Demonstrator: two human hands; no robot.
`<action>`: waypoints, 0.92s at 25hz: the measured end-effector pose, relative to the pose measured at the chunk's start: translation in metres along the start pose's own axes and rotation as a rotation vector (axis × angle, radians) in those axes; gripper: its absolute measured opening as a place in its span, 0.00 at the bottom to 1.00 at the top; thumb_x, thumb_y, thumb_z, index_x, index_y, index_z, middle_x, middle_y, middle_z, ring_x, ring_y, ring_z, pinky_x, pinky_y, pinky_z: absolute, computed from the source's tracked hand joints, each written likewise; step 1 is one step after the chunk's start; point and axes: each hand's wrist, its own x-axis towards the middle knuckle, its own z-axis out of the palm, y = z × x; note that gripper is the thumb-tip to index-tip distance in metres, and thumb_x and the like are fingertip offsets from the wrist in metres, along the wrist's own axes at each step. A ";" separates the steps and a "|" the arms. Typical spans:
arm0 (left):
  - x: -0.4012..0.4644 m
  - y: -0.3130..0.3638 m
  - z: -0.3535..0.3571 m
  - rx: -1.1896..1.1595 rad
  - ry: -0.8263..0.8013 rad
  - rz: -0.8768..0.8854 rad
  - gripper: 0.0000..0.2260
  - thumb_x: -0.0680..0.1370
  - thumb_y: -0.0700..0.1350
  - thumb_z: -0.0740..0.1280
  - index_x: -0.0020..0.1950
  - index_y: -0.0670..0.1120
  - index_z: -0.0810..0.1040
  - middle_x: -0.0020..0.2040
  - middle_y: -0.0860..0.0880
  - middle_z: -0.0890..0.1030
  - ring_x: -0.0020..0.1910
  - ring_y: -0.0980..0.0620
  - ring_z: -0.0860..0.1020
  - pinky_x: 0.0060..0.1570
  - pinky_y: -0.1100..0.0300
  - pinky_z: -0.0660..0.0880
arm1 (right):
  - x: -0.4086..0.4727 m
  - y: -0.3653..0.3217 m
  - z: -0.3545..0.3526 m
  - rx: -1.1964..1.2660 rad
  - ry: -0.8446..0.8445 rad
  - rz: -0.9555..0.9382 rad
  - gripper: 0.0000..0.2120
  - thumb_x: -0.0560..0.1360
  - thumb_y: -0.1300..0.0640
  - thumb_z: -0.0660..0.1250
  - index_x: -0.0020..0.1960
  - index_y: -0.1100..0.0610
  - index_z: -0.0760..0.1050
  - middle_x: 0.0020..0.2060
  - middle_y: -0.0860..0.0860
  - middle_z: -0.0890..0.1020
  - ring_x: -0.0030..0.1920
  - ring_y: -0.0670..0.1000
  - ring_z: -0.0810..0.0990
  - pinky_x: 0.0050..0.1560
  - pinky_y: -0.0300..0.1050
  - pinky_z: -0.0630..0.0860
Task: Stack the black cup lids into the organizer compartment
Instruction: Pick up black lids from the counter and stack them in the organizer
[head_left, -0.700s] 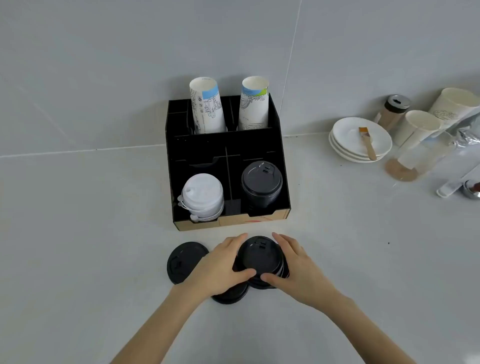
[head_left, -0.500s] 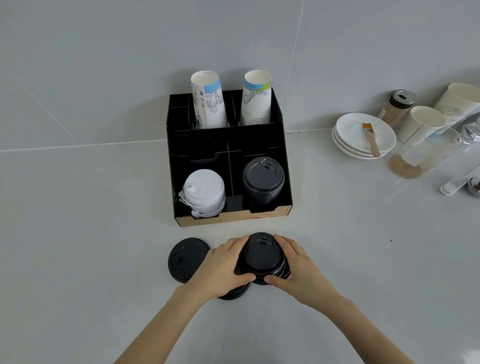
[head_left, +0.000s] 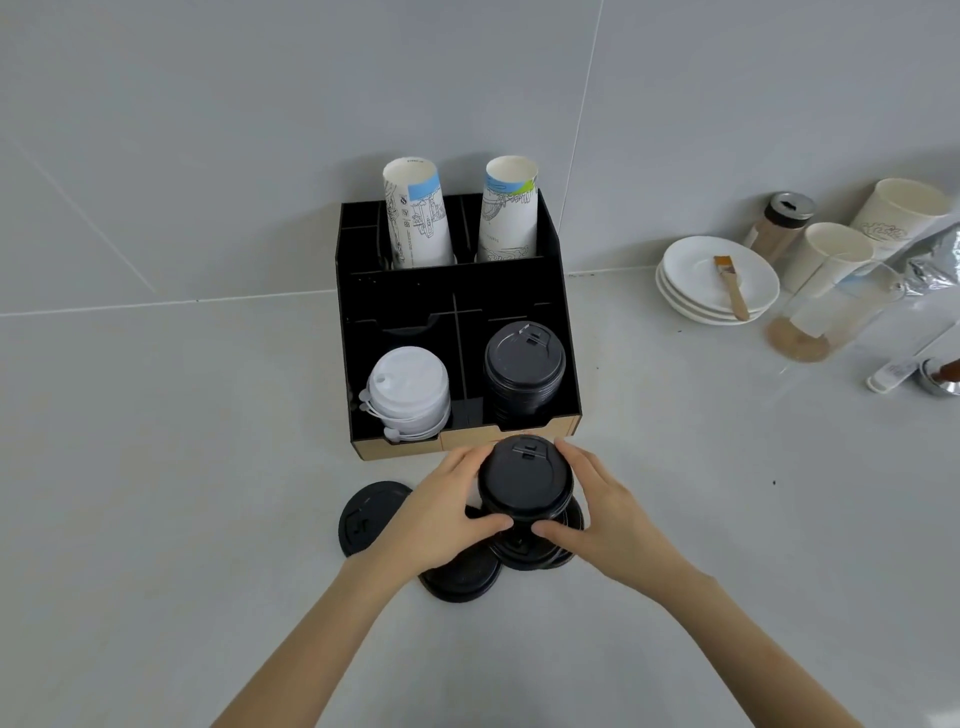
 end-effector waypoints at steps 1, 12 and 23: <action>0.002 0.003 -0.006 -0.011 0.022 0.021 0.33 0.69 0.52 0.70 0.69 0.54 0.57 0.67 0.55 0.65 0.63 0.57 0.67 0.58 0.64 0.62 | 0.002 -0.003 -0.005 -0.003 0.007 -0.018 0.37 0.69 0.50 0.69 0.70 0.49 0.52 0.64 0.41 0.63 0.64 0.41 0.63 0.53 0.14 0.52; 0.033 0.025 -0.051 0.012 0.142 0.122 0.33 0.70 0.52 0.69 0.70 0.49 0.57 0.69 0.51 0.66 0.61 0.59 0.66 0.59 0.66 0.60 | 0.037 -0.032 -0.042 -0.010 0.156 -0.115 0.35 0.69 0.50 0.69 0.70 0.52 0.54 0.68 0.48 0.64 0.64 0.44 0.65 0.56 0.22 0.54; 0.089 0.021 -0.061 0.087 0.146 0.098 0.31 0.71 0.49 0.69 0.69 0.48 0.58 0.69 0.49 0.66 0.63 0.48 0.67 0.60 0.58 0.63 | 0.091 -0.019 -0.059 -0.060 0.183 -0.064 0.35 0.69 0.51 0.69 0.70 0.52 0.56 0.69 0.48 0.65 0.66 0.49 0.65 0.61 0.33 0.57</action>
